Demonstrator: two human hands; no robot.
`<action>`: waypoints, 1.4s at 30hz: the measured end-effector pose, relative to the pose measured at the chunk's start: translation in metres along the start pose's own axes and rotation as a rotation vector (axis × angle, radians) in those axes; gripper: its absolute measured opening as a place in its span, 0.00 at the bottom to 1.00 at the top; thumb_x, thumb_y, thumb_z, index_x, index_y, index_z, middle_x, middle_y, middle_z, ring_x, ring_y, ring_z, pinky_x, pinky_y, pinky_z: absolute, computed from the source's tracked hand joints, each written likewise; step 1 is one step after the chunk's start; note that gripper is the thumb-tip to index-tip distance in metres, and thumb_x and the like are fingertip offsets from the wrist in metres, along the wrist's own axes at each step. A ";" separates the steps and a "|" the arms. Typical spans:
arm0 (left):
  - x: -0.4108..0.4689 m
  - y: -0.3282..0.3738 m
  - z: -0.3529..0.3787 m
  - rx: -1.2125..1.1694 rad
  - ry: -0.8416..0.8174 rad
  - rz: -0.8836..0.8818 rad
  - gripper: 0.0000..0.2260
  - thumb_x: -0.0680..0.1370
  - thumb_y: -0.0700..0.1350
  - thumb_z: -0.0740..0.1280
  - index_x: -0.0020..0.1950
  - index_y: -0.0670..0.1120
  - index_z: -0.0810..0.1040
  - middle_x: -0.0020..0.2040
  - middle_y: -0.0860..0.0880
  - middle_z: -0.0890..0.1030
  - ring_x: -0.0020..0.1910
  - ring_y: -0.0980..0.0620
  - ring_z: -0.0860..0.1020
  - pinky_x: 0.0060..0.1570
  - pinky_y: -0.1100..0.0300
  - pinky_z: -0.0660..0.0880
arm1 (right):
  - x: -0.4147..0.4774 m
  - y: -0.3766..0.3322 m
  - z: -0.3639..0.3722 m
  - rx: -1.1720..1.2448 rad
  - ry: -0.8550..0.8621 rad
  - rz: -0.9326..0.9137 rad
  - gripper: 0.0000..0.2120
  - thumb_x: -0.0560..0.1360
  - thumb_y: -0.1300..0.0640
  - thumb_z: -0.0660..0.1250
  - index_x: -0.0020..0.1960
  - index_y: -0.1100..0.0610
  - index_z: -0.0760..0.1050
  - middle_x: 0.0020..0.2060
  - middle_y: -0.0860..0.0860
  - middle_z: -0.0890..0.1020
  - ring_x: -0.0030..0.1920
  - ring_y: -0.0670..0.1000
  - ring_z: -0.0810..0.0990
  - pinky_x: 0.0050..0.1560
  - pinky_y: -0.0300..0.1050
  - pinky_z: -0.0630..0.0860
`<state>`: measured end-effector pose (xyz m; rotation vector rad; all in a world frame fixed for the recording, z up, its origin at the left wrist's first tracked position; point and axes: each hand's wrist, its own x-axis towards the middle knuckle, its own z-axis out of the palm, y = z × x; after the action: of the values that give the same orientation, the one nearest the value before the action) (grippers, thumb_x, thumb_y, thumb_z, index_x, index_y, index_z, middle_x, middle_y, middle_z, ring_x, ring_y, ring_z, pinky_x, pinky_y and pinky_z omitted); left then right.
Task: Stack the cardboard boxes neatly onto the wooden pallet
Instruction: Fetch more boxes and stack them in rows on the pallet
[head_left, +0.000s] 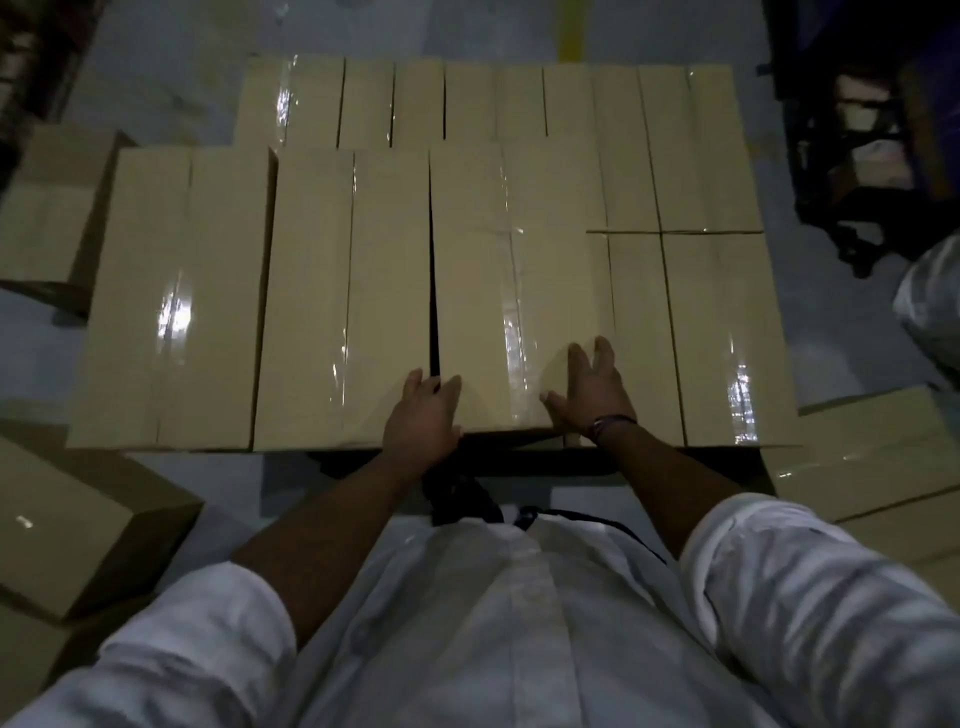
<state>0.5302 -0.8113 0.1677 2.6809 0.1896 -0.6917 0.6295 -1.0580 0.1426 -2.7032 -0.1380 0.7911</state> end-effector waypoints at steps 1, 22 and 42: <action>-0.006 0.003 0.000 -0.026 0.018 -0.016 0.30 0.76 0.45 0.71 0.77 0.46 0.66 0.71 0.41 0.72 0.78 0.37 0.56 0.66 0.44 0.71 | -0.007 0.004 0.001 0.042 -0.006 0.015 0.44 0.73 0.40 0.71 0.80 0.52 0.52 0.79 0.57 0.45 0.72 0.65 0.65 0.70 0.56 0.70; -0.046 -0.002 0.022 -0.405 0.150 -0.142 0.17 0.77 0.37 0.70 0.66 0.42 0.79 0.61 0.40 0.79 0.63 0.42 0.77 0.57 0.63 0.68 | -0.065 0.035 0.009 0.161 -0.012 -0.008 0.34 0.77 0.55 0.70 0.79 0.56 0.60 0.68 0.60 0.75 0.66 0.60 0.75 0.65 0.49 0.72; -0.046 -0.006 0.023 -0.333 0.292 -0.157 0.11 0.77 0.35 0.68 0.59 0.39 0.83 0.55 0.43 0.85 0.56 0.46 0.82 0.59 0.58 0.75 | -0.069 0.038 0.001 0.159 -0.072 -0.079 0.31 0.77 0.55 0.71 0.77 0.55 0.64 0.66 0.62 0.76 0.64 0.60 0.76 0.61 0.47 0.73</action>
<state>0.4789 -0.8166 0.1693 2.4461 0.5451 -0.2756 0.5715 -1.1061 0.1645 -2.5057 -0.1885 0.8387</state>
